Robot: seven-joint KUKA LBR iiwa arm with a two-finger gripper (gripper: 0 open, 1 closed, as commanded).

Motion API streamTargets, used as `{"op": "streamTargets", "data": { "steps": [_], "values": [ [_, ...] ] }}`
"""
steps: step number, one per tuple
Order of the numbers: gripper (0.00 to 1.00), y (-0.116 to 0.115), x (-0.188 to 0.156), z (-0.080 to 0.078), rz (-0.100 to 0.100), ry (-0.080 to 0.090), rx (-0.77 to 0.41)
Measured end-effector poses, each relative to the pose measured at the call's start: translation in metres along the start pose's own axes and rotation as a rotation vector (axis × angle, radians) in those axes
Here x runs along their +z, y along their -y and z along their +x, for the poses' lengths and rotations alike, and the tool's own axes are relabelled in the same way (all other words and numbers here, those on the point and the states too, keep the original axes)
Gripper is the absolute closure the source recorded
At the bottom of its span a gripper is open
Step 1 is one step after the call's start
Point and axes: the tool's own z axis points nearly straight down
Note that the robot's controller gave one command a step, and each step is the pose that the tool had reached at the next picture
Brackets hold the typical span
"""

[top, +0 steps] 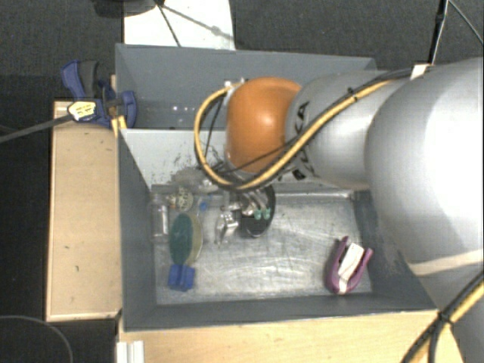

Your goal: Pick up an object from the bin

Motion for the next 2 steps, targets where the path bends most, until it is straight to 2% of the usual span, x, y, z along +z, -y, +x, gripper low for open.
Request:
{"op": "streamTargets", "data": {
  "steps": [1, 2],
  "values": [
    [0.00, 0.040, 0.033, 0.016, -0.003, 0.003, 0.125],
    [0.00, 0.075, -0.022, 0.052, 0.002, -0.004, 0.201]
  ]
}}
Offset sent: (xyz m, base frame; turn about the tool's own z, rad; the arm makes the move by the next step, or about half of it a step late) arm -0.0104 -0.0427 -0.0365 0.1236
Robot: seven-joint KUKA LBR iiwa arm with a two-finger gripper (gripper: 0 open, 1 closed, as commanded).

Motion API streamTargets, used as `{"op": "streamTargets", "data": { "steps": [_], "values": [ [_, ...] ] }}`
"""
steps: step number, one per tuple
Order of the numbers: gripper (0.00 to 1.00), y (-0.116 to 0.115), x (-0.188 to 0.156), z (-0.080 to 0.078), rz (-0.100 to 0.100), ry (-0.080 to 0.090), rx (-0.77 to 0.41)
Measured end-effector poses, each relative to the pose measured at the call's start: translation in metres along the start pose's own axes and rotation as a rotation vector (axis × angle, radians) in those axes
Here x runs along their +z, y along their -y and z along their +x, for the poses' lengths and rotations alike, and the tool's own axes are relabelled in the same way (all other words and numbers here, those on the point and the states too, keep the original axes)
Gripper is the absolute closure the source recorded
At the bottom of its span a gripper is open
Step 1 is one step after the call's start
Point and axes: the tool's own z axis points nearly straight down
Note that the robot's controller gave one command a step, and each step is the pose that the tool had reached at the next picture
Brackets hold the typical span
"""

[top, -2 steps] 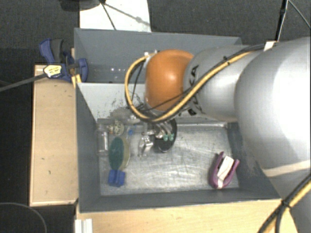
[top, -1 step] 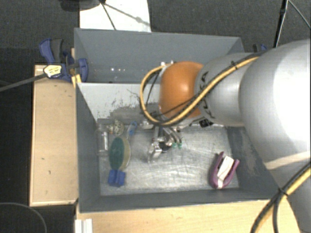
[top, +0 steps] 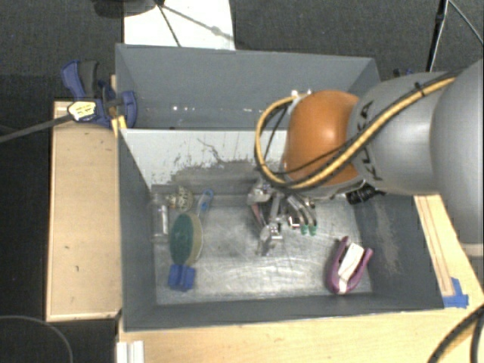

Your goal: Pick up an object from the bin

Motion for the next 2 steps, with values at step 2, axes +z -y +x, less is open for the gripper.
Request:
{"op": "streamTargets", "data": {
  "steps": [2],
  "values": [
    [0.00, 0.103, 0.054, -0.026, -0.007, 0.005, 0.093]
  ]
}}
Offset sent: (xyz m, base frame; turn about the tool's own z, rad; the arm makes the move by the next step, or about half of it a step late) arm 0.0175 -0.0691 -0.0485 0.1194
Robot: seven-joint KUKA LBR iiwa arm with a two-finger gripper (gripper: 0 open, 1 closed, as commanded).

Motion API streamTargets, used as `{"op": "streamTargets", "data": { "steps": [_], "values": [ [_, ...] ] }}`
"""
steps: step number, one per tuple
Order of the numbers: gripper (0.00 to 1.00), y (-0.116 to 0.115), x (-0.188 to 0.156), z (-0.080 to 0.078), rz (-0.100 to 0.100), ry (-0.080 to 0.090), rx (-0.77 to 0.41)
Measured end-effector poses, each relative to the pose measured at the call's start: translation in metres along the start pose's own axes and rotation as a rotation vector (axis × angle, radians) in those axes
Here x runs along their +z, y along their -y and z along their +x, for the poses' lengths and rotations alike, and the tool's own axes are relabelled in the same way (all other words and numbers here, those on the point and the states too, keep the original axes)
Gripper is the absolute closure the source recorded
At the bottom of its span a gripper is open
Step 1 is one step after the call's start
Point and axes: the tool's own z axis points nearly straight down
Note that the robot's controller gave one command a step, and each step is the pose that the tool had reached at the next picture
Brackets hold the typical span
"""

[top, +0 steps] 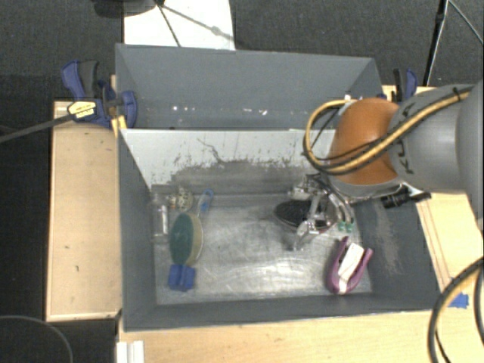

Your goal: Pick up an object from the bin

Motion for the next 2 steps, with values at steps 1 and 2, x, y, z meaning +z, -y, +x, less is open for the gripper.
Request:
{"op": "streamTargets", "data": {
  "steps": [1, 2],
  "values": [
    [1.00, -0.001, -0.002, -0.002, 0.002, 0.006, -0.002],
    [1.00, 0.020, -0.142, 0.010, 0.007, 0.003, 0.008]
  ]
}}
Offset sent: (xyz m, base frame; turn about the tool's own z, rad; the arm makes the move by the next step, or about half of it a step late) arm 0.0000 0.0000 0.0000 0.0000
